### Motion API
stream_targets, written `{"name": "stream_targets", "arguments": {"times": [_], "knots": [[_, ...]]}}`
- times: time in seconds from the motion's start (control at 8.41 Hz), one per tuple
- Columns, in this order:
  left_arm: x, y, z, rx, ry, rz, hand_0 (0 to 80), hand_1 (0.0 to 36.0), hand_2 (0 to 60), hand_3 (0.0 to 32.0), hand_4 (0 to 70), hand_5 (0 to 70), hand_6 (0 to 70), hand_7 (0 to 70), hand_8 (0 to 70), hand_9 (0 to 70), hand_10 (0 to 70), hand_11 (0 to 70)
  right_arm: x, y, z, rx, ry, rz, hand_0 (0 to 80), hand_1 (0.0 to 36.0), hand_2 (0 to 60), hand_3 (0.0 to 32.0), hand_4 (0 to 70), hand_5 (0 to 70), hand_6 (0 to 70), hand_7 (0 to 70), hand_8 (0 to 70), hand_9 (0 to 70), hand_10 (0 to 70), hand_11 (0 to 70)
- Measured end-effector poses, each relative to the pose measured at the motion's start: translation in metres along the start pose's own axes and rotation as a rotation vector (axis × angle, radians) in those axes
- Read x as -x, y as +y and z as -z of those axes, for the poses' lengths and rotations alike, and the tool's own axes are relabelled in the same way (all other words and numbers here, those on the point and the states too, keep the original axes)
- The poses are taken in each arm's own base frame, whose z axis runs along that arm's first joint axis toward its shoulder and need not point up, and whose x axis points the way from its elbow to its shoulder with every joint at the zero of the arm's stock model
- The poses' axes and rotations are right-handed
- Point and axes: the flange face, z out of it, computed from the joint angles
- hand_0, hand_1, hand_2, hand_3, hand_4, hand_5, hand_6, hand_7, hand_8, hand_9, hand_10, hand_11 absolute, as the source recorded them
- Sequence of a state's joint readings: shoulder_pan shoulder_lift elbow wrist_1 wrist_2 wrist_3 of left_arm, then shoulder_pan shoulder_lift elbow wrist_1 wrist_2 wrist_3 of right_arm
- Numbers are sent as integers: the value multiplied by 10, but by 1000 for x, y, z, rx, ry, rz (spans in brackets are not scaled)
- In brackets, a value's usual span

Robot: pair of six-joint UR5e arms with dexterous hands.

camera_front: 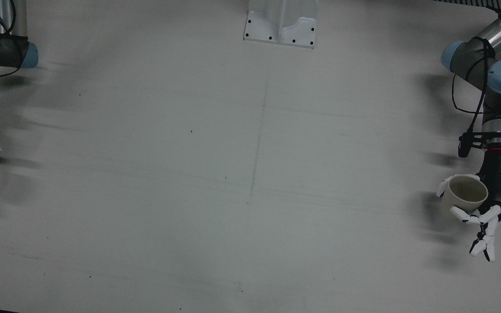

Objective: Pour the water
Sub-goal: 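Grasp the farther cup with the right hand and lift it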

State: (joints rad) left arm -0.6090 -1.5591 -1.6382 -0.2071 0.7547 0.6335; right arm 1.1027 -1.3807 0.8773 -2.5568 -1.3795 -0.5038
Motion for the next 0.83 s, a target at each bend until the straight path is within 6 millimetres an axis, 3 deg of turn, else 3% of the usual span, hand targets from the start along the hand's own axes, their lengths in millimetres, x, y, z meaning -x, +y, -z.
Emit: {"name": "stream_targets", "arguments": {"times": [0.12, 0.24, 0.36, 0.48, 0.59, 0.83], "knots": [[0, -1, 1, -1, -1, -1, 722, 360, 600, 0, 600, 700, 103, 136, 29, 27, 66, 122, -4, 2, -1, -3, -2, 0, 479, 73, 92, 0, 465, 288, 350, 534, 351, 503, 319, 457], [0, -2, 1, -2, -1, -3, 716, 360, 600, 0, 597, 700, 104, 135, 27, 27, 67, 123, -8, 3, 0, -5, 0, 0, 420, 32, 140, 0, 379, 369, 378, 603, 392, 560, 363, 509], [1, -3, 1, -3, -2, -4, 708, 360, 600, 0, 594, 700, 105, 135, 27, 27, 66, 122, -11, 3, 0, -8, 2, 0, 383, 30, 230, 0, 396, 392, 394, 624, 402, 573, 373, 521], [0, -4, 2, -5, -3, -6, 706, 360, 600, 0, 593, 700, 105, 135, 27, 26, 66, 121, -11, 2, 1, -13, -3, 0, 339, 24, 266, 0, 404, 403, 394, 622, 402, 572, 373, 519], [0, -5, 2, -5, -2, -6, 722, 360, 600, 0, 595, 700, 105, 136, 29, 26, 65, 120, -11, 2, 1, -18, -12, -2, 329, 23, 268, 0, 395, 406, 389, 616, 398, 568, 369, 514], [-2, -5, 1, -6, 1, -5, 740, 360, 600, 0, 600, 700, 108, 138, 28, 28, 65, 121, -10, 3, 2, -18, -27, -13, 383, 43, 282, 0, 391, 405, 374, 597, 386, 552, 359, 504]]}}
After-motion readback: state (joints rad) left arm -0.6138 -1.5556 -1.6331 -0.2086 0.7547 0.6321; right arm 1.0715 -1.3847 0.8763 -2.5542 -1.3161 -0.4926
